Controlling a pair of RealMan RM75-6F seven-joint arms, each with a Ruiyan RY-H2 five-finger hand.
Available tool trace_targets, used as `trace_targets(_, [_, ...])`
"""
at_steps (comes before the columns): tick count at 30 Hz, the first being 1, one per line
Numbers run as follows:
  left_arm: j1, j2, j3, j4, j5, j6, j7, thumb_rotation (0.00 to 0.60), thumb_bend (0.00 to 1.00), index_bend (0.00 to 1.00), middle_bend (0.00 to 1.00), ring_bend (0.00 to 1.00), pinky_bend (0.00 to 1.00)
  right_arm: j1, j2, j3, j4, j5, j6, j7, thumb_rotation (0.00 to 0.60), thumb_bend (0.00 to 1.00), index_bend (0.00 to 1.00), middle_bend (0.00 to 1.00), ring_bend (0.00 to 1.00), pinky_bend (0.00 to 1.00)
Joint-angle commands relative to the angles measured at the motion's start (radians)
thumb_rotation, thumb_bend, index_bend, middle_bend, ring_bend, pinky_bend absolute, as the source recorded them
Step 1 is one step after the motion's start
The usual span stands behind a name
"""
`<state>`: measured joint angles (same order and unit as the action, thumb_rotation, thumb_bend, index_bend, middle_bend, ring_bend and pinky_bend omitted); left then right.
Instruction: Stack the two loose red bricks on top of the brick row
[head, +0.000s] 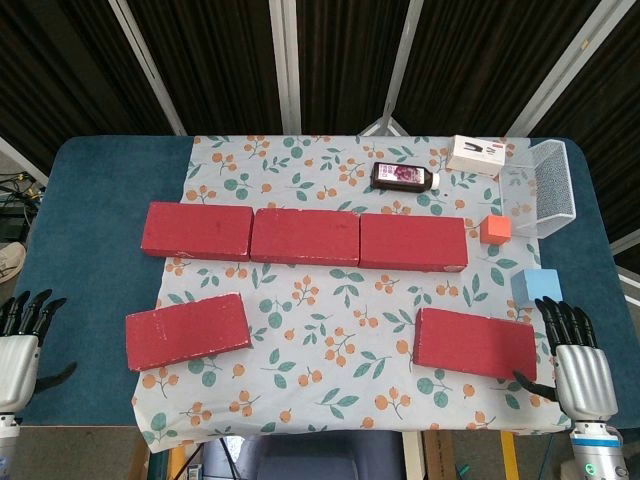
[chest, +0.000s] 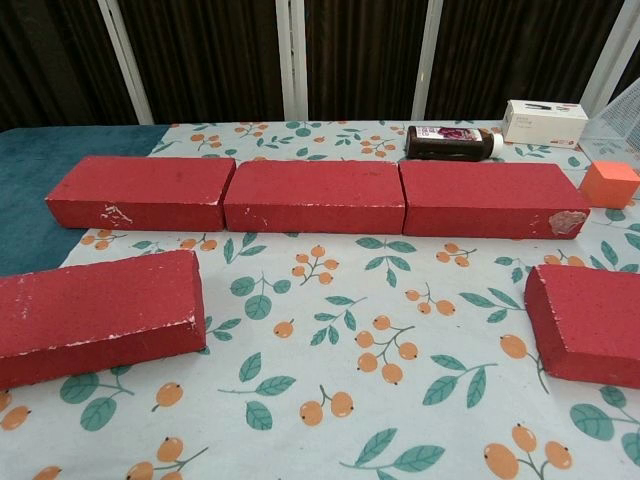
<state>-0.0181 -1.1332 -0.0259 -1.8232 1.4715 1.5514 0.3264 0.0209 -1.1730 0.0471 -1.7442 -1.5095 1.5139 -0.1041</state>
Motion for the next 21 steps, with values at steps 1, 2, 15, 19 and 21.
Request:
trace_targets(1, [0.001, 0.001, 0.000, -0.001, -0.001, 0.000, 0.000, 0.600, 0.01, 0.16, 0.07, 0.01, 0.05, -0.001, -0.002, 0.000, -0.004, 0.004, 0.000, -0.007, 0.600, 0.12, 0.04, 0.08, 0.02, 0.00])
trace_targets(2, [0.002, 0.003, 0.001, -0.002, -0.001, 0.001, -0.001, 0.600, 0.01, 0.16, 0.07, 0.01, 0.05, -0.002, -0.002, -0.001, -0.005, 0.005, 0.000, -0.010, 0.600, 0.12, 0.04, 0.08, 0.02, 0.00])
trace_targets(15, [0.002, 0.004, 0.002, -0.003, 0.005, 0.000, -0.004, 0.600, 0.01, 0.16, 0.07, 0.01, 0.05, -0.008, 0.003, -0.006, -0.042, 0.031, -0.012, -0.015, 0.600, 0.12, 0.04, 0.08, 0.02, 0.00])
trace_targets(19, [0.002, 0.010, 0.004, -0.012, 0.001, -0.005, -0.008, 0.600, 0.01, 0.16, 0.07, 0.01, 0.05, -0.008, 0.008, -0.016, -0.057, 0.055, -0.037, -0.052, 0.600, 0.12, 0.03, 0.08, 0.01, 0.00])
trace_targets(21, [0.005, 0.013, 0.006, -0.016, 0.012, 0.003, -0.015, 0.600, 0.01, 0.16, 0.07, 0.01, 0.05, -0.004, 0.014, -0.024, -0.073, 0.068, -0.058, -0.069, 0.600, 0.12, 0.02, 0.08, 0.00, 0.00])
